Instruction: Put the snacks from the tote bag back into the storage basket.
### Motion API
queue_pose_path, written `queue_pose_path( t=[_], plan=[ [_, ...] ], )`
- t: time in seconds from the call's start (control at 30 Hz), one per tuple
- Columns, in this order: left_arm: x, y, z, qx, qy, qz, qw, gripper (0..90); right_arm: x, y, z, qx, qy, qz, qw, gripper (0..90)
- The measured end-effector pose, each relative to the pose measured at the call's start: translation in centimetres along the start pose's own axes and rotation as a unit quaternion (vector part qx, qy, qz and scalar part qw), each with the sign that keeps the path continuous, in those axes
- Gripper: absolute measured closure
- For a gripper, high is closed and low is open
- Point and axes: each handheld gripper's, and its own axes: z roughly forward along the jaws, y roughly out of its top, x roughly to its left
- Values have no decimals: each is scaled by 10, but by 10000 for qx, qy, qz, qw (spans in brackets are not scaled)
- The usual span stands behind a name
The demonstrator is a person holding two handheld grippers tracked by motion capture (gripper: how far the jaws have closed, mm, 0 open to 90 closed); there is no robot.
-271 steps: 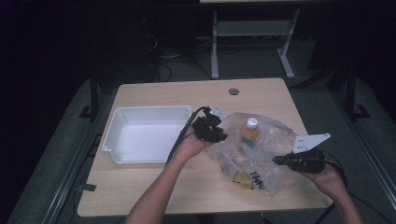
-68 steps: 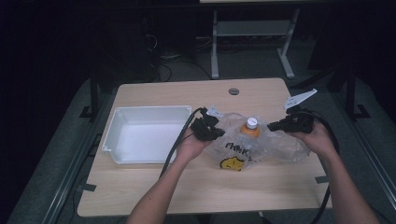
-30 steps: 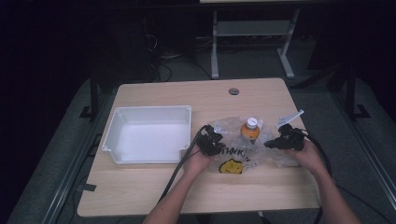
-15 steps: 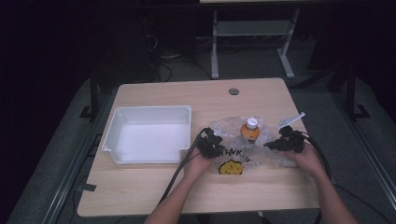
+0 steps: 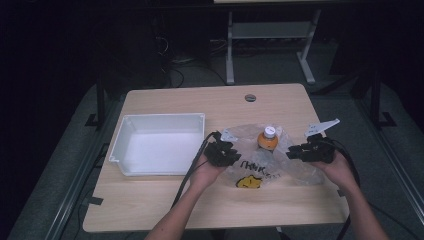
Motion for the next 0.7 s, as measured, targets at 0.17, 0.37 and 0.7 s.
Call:
queue_pose_path(
  t=[0.17,0.37,0.7],
  plan=[
    [0,9,-18,-113,-131,127,9998,713,8,7,-15,-196,-26,-164,9997,616],
    [-5,14,-29,-135,-278,292,9991,688,18,11,-30,-314,-7,-317,9990,580],
    [-23,26,-40,-302,-760,518,9953,637,41,9,-44,-467,235,-540,9972,573]
  ],
)
